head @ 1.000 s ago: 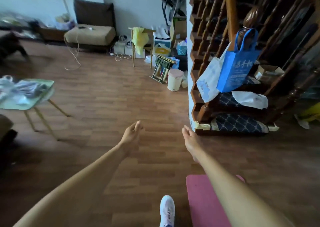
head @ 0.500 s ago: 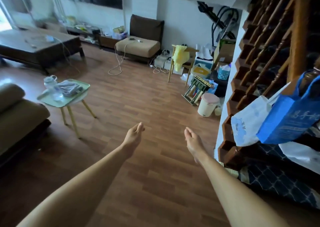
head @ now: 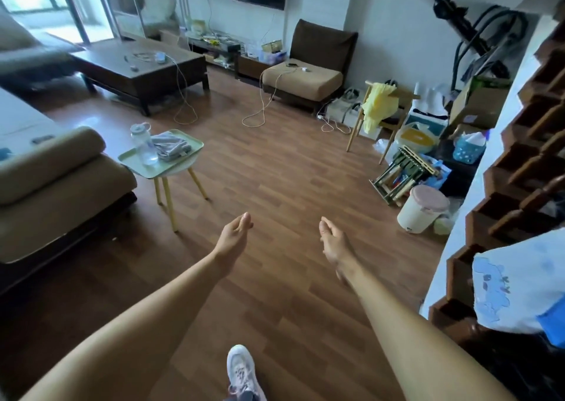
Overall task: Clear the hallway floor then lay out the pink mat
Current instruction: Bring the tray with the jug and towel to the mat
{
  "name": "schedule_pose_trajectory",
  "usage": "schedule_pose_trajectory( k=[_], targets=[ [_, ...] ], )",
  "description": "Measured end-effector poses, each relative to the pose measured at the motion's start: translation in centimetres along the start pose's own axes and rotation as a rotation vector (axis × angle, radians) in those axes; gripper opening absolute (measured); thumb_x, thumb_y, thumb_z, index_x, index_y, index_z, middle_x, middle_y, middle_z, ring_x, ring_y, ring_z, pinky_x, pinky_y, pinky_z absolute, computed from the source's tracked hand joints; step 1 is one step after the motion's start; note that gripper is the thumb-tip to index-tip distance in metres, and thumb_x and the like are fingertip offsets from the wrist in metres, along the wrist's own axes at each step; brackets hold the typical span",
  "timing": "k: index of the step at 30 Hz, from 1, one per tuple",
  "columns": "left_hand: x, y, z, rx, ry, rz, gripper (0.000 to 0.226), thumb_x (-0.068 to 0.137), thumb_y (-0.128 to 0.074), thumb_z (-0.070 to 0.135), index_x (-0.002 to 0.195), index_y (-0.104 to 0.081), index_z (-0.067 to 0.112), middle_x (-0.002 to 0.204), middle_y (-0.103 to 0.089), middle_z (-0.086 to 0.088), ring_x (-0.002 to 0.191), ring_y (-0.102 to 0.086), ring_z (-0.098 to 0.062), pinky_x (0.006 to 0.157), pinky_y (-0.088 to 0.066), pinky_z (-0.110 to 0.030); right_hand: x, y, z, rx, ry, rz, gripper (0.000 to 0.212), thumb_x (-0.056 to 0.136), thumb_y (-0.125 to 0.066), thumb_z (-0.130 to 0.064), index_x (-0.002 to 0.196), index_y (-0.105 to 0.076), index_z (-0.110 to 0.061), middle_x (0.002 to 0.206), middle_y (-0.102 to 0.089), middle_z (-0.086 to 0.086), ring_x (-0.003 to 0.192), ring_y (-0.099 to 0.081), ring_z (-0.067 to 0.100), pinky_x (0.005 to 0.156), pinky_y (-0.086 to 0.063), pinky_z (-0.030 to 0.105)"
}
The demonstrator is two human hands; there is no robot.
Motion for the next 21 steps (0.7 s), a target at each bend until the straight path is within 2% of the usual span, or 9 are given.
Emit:
schedule_pose_trajectory(
  k=[4, 6, 10, 15, 19, 21],
  targets=[
    [5.2, 0.7, 0.6, -0.020, 0.001, 0.036, 0.028, 0.100, -0.036, 0.034, 0.116, -0.053, 0.019, 0.114, -0.057, -0.005, 0.110, -0.050, -0.014, 0.091, -0.034, -0.028, 5.7, -1.9, -2.1, -0.020, 0.034, -0.033, 0.046, 0.101, -0.037, -0.026, 0.142, -0.035, -0.005, 0.146, -0.040, 0.014, 0.134, -0.041, 0.025, 0.108, -0.032, 0.031],
    [8.0, 1.0, 1.4, -0.026, 0.003, 0.043, 0.033, 0.100, -0.036, 0.035, 0.122, -0.053, 0.016, 0.115, -0.057, -0.005, 0.113, -0.050, -0.014, 0.096, -0.035, -0.030, 8.8, -2.7, -3.3, -0.030, 0.041, -0.042, 0.047, 0.101, -0.038, -0.028, 0.142, -0.036, -0.007, 0.145, -0.043, 0.013, 0.132, -0.043, 0.025, 0.102, -0.035, 0.031],
    [13.9, 2.4, 3.3, -0.040, -0.017, 0.059, 0.020, 0.100, -0.037, 0.034, 0.103, -0.050, 0.020, 0.109, -0.056, -0.005, 0.107, -0.051, -0.014, 0.088, -0.035, -0.028, 15.5, -4.5, -5.7, -0.066, 0.047, -0.042, 0.045, 0.100, -0.040, -0.029, 0.141, -0.039, -0.009, 0.142, -0.046, 0.013, 0.129, -0.046, 0.026, 0.100, -0.038, 0.034],
    [20.5, 5.9, 5.5, -0.012, -0.043, 0.112, 0.022, 0.100, -0.038, 0.035, 0.081, -0.048, 0.029, 0.101, -0.054, -0.003, 0.100, -0.052, -0.012, 0.087, -0.035, -0.029, 22.6, -8.0, -9.0, -0.098, 0.067, -0.070, 0.045, 0.100, -0.040, -0.029, 0.140, -0.040, -0.009, 0.142, -0.047, 0.013, 0.127, -0.048, 0.028, 0.106, -0.039, 0.046],
    [23.5, 8.8, 5.7, -0.005, -0.039, 0.173, 0.021, 0.100, -0.038, 0.033, 0.095, -0.052, 0.019, 0.101, -0.055, -0.002, 0.100, -0.053, -0.013, 0.087, -0.036, -0.027, 26.2, -11.5, -10.3, -0.129, 0.081, -0.119, 0.046, 0.100, -0.039, -0.028, 0.141, -0.039, -0.007, 0.142, -0.046, 0.015, 0.128, -0.047, 0.029, 0.105, -0.039, 0.045],
    [24.9, 10.4, 5.8, 0.007, -0.048, 0.203, 0.021, 0.100, -0.037, 0.032, 0.098, -0.052, 0.017, 0.101, -0.056, -0.003, 0.100, -0.054, -0.014, 0.086, -0.037, -0.027, 28.0, -13.5, -11.0, -0.123, 0.083, -0.154, 0.046, 0.100, -0.039, -0.028, 0.141, -0.039, -0.007, 0.143, -0.045, 0.014, 0.128, -0.047, 0.028, 0.101, -0.042, 0.040]
  ],
)
Point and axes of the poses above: each hand's wrist, its own x-axis towards the middle knuckle, its own y-axis out of the back of the hand, z = x × y, the point moved 10 cm from there along x, towards the middle knuckle
